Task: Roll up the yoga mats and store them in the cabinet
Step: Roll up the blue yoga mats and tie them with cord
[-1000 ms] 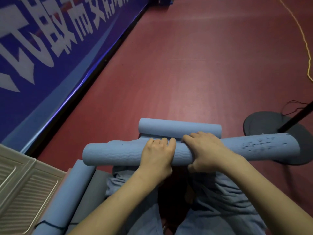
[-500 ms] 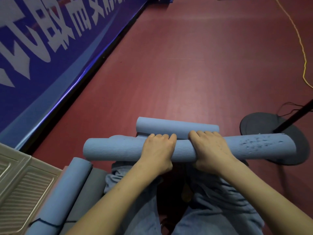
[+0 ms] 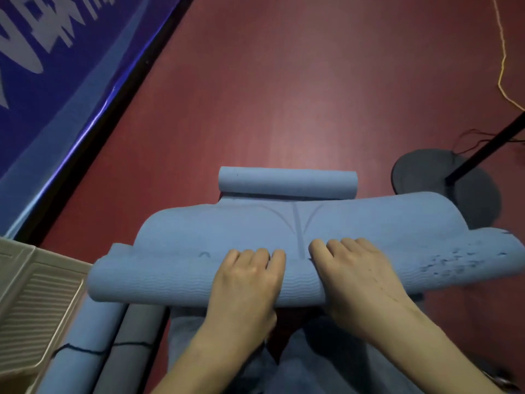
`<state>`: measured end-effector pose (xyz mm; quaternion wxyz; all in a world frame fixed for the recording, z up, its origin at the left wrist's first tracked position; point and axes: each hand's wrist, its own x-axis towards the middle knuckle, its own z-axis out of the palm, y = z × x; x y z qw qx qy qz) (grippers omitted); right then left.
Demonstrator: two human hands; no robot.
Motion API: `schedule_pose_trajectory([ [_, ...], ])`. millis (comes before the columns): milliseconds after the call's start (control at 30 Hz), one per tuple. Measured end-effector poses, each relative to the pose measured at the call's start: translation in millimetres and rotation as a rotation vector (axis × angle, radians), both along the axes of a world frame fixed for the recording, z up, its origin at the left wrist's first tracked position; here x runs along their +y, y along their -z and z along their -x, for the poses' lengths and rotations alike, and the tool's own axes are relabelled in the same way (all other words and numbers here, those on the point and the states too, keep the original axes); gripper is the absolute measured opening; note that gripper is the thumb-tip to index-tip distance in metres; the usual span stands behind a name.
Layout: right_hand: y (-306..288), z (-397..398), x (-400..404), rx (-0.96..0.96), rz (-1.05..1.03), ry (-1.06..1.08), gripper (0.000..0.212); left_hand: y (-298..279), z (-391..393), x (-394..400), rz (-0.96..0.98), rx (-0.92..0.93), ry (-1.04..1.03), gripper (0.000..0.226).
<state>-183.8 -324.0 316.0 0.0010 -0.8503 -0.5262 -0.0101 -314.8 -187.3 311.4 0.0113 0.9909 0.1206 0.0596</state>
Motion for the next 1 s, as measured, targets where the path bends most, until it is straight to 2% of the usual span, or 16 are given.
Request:
schedule_pose_trajectory([
  [133,-5,14,-18,0.019,-0.024,-0.020,0.070,-2,15,-12,0.062,0.007,0.028,0.055],
  [400,-1,4,-25,0.062,0.008,-0.049,0.068,-5,-7,-9,0.098,0.254,0.018,0.065],
  [467,0,8,-22,0.082,0.009,-0.067,0.077,-14,-8,-1,0.085,0.336,0.045,0.061],
  [600,3,15,-19,0.104,0.026,-0.061,0.086,-21,-12,10,0.049,0.356,0.043,0.047],
  [800,4,13,-9,0.096,0.071,-0.009,0.061,-18,-11,4,0.088,0.360,0.022,0.044],
  [900,-8,3,4,0.137,0.232,-0.061,0.060,-18,-13,7,0.097,0.373,-0.007,0.043],
  [1000,-20,-8,15,0.161,0.277,-0.161,0.051,-20,-16,13,0.128,0.387,-0.023,0.043],
])
